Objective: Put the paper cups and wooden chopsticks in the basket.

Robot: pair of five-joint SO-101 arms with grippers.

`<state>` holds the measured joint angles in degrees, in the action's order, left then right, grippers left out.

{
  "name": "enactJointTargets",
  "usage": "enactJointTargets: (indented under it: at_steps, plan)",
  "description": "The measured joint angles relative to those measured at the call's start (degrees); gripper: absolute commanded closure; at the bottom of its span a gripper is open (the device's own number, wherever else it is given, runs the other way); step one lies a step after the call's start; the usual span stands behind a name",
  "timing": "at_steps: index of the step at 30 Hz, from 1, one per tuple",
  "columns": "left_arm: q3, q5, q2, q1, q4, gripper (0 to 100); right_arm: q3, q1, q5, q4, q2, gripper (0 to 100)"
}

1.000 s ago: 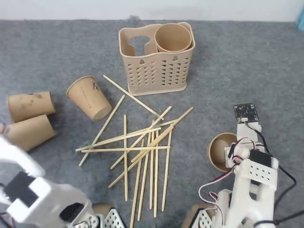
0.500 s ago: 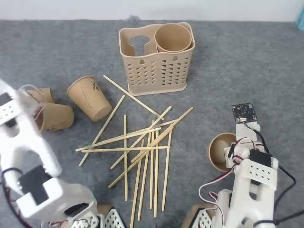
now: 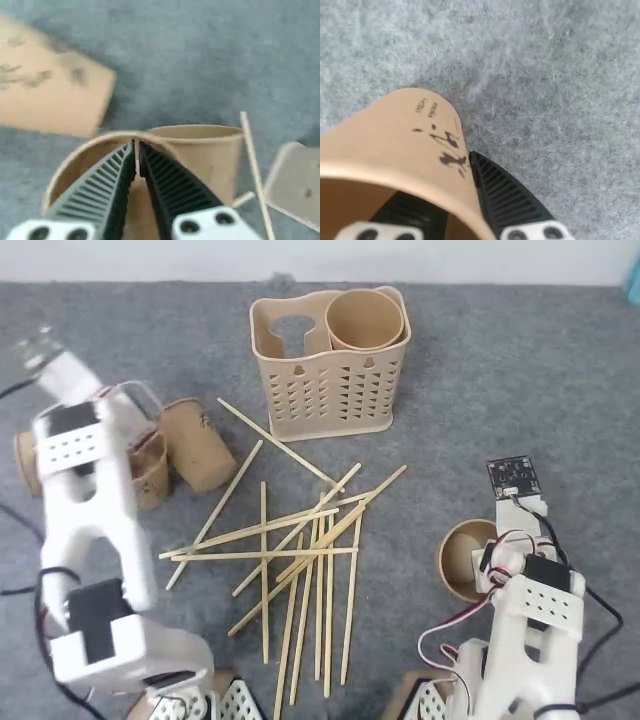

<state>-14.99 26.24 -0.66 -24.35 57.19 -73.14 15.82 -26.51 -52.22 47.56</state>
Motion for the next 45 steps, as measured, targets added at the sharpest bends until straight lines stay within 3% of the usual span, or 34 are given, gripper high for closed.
enactJointTargets:
  at_steps: [8,18,26,37,45]
  plan:
    - [2.02,-3.43,0.0,5.54,1.85,87,0.0,-0.09,0.0,0.0,0.0,99.1]
    - [21.45,-4.31,0.0,1.23,24.97,87,0.0,-0.18,0.0,0.0,0.18,99.1]
    - [26.29,-19.43,0.0,-0.44,38.68,87,0.0,-0.18,0.0,0.0,0.18,99.1]
    - [17.32,-35.52,0.0,-1.41,36.84,87,0.0,-0.18,0.0,0.0,0.18,99.1]
    - [5.98,-39.3,2.55,-0.97,27.52,87,0.0,-0.18,0.0,0.0,0.18,99.1]
